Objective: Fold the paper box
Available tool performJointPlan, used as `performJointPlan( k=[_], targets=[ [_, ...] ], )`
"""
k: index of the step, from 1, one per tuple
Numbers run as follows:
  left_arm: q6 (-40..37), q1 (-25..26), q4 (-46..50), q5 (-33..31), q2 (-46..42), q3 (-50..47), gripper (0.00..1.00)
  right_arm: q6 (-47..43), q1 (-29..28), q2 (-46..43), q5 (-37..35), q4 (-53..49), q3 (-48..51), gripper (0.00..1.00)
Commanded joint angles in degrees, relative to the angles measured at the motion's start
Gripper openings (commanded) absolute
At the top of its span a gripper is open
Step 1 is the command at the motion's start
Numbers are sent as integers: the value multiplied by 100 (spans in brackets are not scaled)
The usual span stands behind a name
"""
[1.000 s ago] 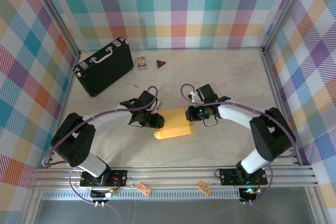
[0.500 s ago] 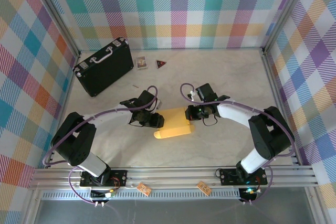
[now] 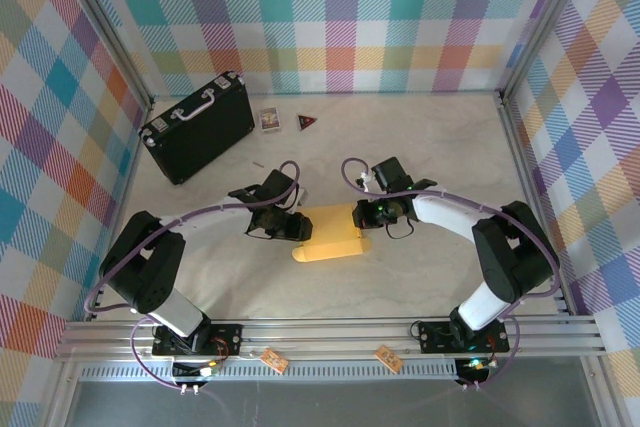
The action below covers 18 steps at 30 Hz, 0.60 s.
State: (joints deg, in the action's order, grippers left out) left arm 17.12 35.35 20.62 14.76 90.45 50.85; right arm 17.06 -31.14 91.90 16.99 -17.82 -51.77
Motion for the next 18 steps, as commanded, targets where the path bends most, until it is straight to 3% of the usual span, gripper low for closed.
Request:
performJointPlan(
  k=[1, 10, 15, 18],
  targets=[
    [-17, -4, 5, -44, 376, -47, 34, -18, -95, -19, 127, -314, -44, 7],
    [-77, -19, 80, -18, 359, 31, 33, 237, -102, -469, 653, -148, -343, 10],
    [-74, -16, 30, 53, 327, 23, 33, 436, -146, -31, 1203, 260, -316, 10],
    [-92, -15, 12, 92, 305, -6, 35, 430, -275, 250, 1175, 356, -358, 10]
  ],
)
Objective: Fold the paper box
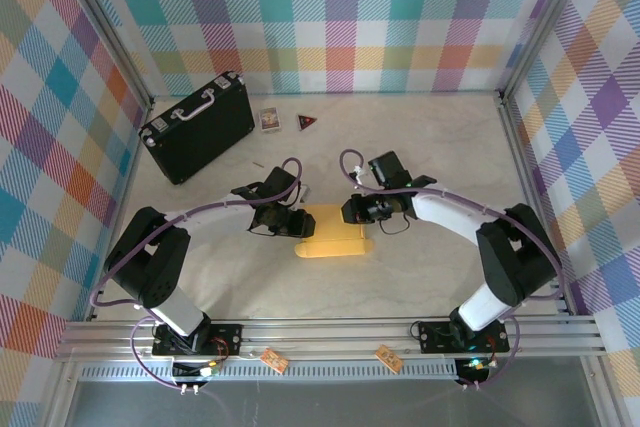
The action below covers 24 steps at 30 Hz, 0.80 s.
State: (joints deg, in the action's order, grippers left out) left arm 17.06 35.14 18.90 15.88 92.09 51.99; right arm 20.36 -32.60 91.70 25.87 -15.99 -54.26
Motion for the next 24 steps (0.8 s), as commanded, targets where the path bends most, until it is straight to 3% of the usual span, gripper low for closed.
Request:
performJointPlan(
  k=[1, 8, 11, 13, 16, 17, 20, 24],
  targets=[
    [-89, 10, 165, 6, 134, -120, 36, 102, -145, 354, 281, 204, -111, 9],
    [-79, 8, 176, 20, 66, -127, 36, 215, -188, 853, 293, 459, -32, 9],
    [22, -31, 103, 240, -92, -173, 45, 180, -193, 939, 219, 454, 3, 9],
    [111, -102, -7, 477, -321, -229, 47, 147, -194, 971, 196, 466, 37, 9],
    [184, -198, 86, 326, -625, -248, 49, 115, -194, 973, 142, 469, 70, 9],
    [221, -266, 72, 287, -710, -272, 48, 112, -195, 977, 143, 478, 89, 9],
    [537, -481, -202, 184, -915, -534, 32, 75, -196, 950, 143, 485, 117, 9],
    [858, -627, -970, 470, -1001, -925, 29, 20, -193, 944, 99, 452, 122, 9]
  ],
)
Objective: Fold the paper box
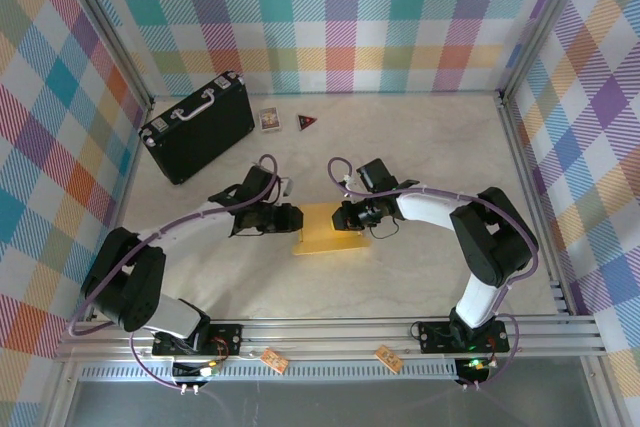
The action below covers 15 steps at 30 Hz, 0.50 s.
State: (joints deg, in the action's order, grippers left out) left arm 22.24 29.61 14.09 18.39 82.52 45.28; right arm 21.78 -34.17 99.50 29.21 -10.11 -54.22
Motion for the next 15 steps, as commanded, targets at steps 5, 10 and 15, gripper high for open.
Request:
performJointPlan(
  k=[5, 10, 15],
  targets=[
    [377, -113, -639, 319, 324, -236, 24, -139, -36, 160, -197, -131, 126, 9],
    [386, -155, -686, 349, 432, -169, 22, -166, -33, 161, -214, -146, 164, 9],
    [347, -148, -610, 334, 509, -179, 20, -148, -37, 170, -196, -133, 157, 9]
  ],
)
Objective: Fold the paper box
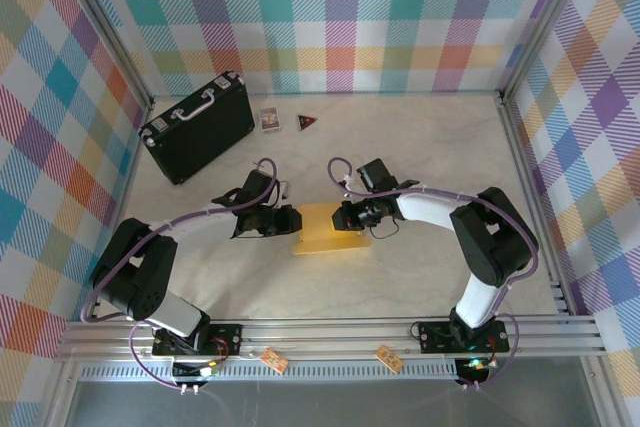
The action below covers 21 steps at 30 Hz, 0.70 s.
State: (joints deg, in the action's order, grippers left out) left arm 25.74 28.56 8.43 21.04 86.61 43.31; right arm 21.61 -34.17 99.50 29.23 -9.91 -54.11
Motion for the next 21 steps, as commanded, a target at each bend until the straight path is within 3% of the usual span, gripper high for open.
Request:
performJointPlan(
  k=[1, 21],
  targets=[
    [4, -49, -60, 81, 93, -2, 20, -130, -32, 172, -200, -151, 146, 9],
    [-121, -49, 8, 133, 383, -130, 15, -130, -41, 135, -216, -184, 124, 9]
  ],
)
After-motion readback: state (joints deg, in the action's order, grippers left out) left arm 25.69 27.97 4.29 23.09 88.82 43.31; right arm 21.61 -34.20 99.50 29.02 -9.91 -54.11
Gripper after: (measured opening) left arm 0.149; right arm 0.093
